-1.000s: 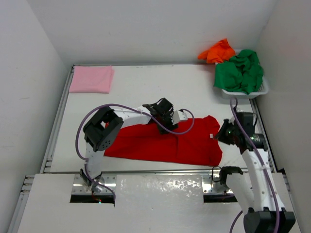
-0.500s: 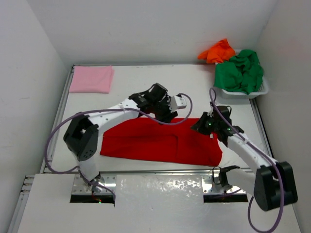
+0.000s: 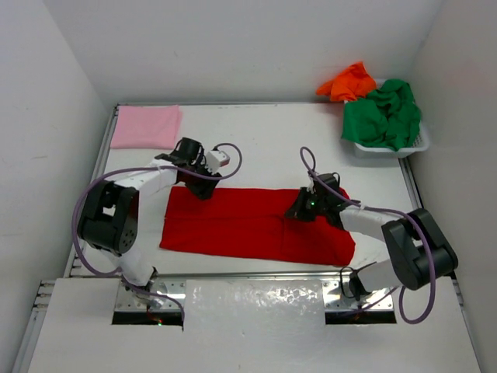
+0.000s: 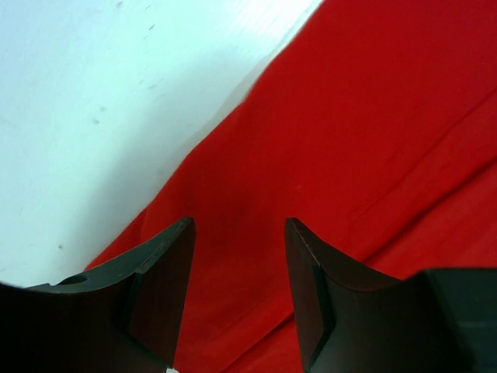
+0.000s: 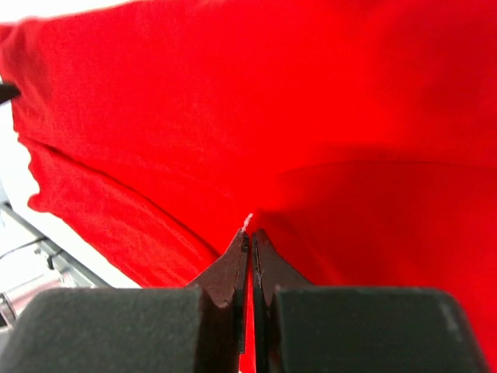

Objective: Fold and stack the t-shirts
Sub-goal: Fold the other side of the tshirt into a rectangle

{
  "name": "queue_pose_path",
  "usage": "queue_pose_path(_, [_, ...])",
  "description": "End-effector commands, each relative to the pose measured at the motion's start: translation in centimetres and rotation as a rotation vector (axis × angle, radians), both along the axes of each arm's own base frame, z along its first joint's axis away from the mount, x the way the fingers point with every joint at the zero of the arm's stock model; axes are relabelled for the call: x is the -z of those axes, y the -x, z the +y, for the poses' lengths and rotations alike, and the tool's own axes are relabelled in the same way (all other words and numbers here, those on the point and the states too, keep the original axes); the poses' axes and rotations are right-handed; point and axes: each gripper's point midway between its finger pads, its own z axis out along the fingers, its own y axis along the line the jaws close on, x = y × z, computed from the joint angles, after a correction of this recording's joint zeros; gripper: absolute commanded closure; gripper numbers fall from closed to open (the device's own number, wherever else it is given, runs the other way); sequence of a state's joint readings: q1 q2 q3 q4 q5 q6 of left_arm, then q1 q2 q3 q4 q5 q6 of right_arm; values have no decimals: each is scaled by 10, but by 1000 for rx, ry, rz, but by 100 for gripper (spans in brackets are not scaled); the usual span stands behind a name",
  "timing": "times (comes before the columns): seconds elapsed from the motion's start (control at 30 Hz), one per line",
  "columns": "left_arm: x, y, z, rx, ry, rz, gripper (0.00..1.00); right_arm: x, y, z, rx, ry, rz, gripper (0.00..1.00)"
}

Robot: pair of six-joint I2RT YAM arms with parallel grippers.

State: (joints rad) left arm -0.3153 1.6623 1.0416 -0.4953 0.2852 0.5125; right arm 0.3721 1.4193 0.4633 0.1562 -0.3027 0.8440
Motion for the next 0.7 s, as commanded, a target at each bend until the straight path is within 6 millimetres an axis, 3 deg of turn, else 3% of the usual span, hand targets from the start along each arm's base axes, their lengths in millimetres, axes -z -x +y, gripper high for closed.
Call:
queue_pose_path(0.0, [0,-15,7,-18,13,-52,53,0,0,14,-24,-44,-27,100])
queue_pose_path(0.2, [17,-14,23,-57,0,-18,53,32,18,13,-39,-24,68,100])
queue_pose_path(0.43, [18,-18,31,-76,-10,-19,53,38,21,14,-57,-7,83,100])
queue_pose_path(0.53, [11,-22,31,-78,-5,-31,53,17,6,15,-95,27,24,100])
queue_pose_path(0.57, [8,-23,30,-77,-4,-37,53,-2,-11,20,-102,29,-30,100])
queue_pose_path(0.67, [-14,-28,27,-74,29,-72,53,-38,-28,7,-108,89,-99,94])
